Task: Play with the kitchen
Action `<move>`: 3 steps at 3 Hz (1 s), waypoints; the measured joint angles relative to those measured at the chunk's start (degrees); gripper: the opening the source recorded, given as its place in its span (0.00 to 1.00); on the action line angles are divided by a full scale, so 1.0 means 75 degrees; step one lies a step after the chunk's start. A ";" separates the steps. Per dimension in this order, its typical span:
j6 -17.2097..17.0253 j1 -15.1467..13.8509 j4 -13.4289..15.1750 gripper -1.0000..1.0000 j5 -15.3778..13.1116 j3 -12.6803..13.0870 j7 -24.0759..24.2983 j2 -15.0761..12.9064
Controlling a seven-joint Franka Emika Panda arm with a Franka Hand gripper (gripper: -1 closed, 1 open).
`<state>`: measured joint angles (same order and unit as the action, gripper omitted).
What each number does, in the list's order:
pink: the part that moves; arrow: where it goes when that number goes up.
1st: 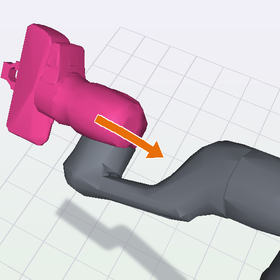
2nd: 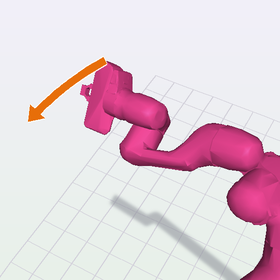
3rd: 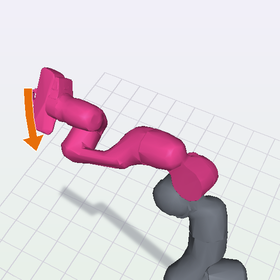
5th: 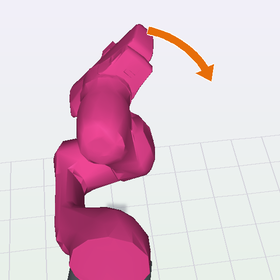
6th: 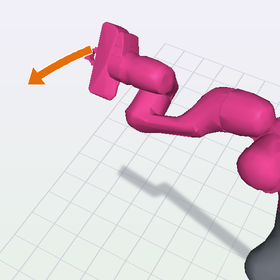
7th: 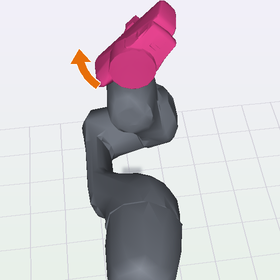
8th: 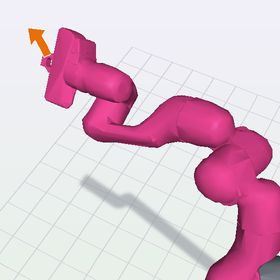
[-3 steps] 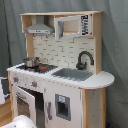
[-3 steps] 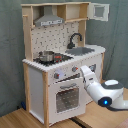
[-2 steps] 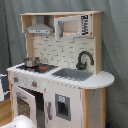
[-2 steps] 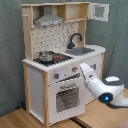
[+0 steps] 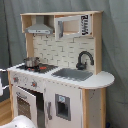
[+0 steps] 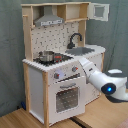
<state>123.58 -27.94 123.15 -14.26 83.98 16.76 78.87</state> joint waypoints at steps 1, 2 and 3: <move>0.0075 0.0072 0.0022 1.00 0.0095 -0.0212 -0.0774 -0.0232; 0.0190 0.0122 0.0086 1.00 0.0206 -0.0416 -0.1645 -0.0582; 0.0249 0.0137 0.0122 1.00 0.0339 -0.0552 -0.2427 -0.0970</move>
<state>125.45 -26.91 124.07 -11.72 79.84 -1.45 71.60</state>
